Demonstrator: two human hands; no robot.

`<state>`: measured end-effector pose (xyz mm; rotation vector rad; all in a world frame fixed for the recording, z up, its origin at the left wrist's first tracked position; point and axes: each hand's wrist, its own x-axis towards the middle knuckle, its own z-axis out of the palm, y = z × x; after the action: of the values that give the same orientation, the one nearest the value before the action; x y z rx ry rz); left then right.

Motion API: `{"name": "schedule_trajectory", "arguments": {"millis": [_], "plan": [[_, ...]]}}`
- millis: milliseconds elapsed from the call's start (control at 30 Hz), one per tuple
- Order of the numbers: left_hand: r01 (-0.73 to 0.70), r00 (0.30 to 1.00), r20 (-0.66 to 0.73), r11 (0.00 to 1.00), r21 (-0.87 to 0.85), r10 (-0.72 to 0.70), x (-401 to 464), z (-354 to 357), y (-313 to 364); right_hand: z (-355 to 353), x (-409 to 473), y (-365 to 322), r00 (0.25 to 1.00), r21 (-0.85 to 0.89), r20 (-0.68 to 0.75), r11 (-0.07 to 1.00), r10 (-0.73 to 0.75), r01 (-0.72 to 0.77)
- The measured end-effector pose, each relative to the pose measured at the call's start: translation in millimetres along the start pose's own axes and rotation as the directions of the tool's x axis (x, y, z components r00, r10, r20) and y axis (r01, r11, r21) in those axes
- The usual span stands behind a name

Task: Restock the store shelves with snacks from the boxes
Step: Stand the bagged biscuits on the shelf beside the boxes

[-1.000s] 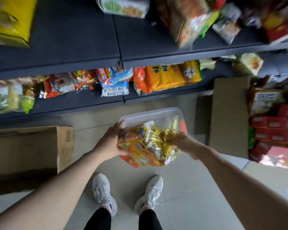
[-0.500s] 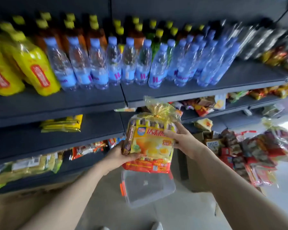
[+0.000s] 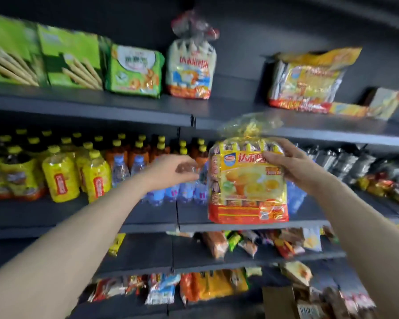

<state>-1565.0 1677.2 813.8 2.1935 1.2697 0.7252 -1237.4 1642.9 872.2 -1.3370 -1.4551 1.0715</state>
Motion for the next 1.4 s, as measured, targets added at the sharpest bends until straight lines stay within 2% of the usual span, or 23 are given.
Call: {"name": "schedule_trajectory", "arguments": {"millis": [67, 167, 267, 433, 633, 733, 900, 1033, 1133, 1200, 1400], "plan": [[-0.082, 0.977, -0.171, 0.965, 0.248, 0.127, 11.6, -30.3, 20.5, -16.7, 13.3, -35.0, 0.997, -0.008, 0.01, 0.997, -0.082, 0.082], [-0.077, 0.906, -0.283, 0.78, 0.622, 0.315, 27.3, -69.4, 40.6, -35.1, 35.8, -79.6, 0.981, 0.004, 0.01, 0.981, -0.196, 0.195], [0.032, 0.849, -0.364, 0.65, 0.759, 0.384, 43.1, -101.8, 44.5, -41.2, 56.7, -118.7, 0.957, 0.02, -0.039, 0.957, -0.287, 0.288], [0.179, 0.827, -0.406, 0.502, 0.846, 0.39, 69.1, -146.1, 25.6, -34.5, 102.8, -159.7, 0.903, 0.012, -0.124, 0.909, -0.411, 0.416], [0.237, 0.839, -0.448, 0.535, 0.811, 0.308, 110.1, -178.8, -20.6, 8.9, 174.1, -174.4, 0.852, 0.061, -0.257, 0.872, -0.457, 0.486], [0.256, 0.855, -0.46, 0.575, 0.777, 0.241, 132.1, -187.7, -48.8, 39.7, 215.5, -170.5, 0.863, 0.092, -0.256, 0.878, -0.435, 0.47], [0.294, 0.882, -0.453, 0.6, 0.744, 0.129, 159.1, -189.9, -83.6, 78.7, 276.9, -156.7, 0.878, 0.019, -0.226, 0.899, -0.422, 0.437], [0.305, 0.895, -0.437, 0.59, 0.748, 0.091, 166.1, -186.7, -98.1, 93.9, 317.6, -146.3, 0.868, -0.145, -0.217, 0.894, -0.448, 0.425], [0.303, 0.893, -0.441, 0.602, 0.739, 0.092, 167.0, -186.2, -99.9, 102.9, 336.1, -139.4, 0.815, -0.351, -0.242, 0.831, -0.526, 0.432], [0.302, 0.892, -0.442, 0.601, 0.74, 0.096, 167.5, -185.9, -99.3, 107.3, 344.9, -132.9, 0.81, -0.467, -0.233, 0.793, -0.538, 0.392], [0.309, 0.892, -0.443, 0.589, 0.747, 0.093, 167.6, -184.8, -95.8, 102.4, 353.0, -129.1, 0.815, -0.618, -0.242, 0.731, -0.526, 0.288]]}}
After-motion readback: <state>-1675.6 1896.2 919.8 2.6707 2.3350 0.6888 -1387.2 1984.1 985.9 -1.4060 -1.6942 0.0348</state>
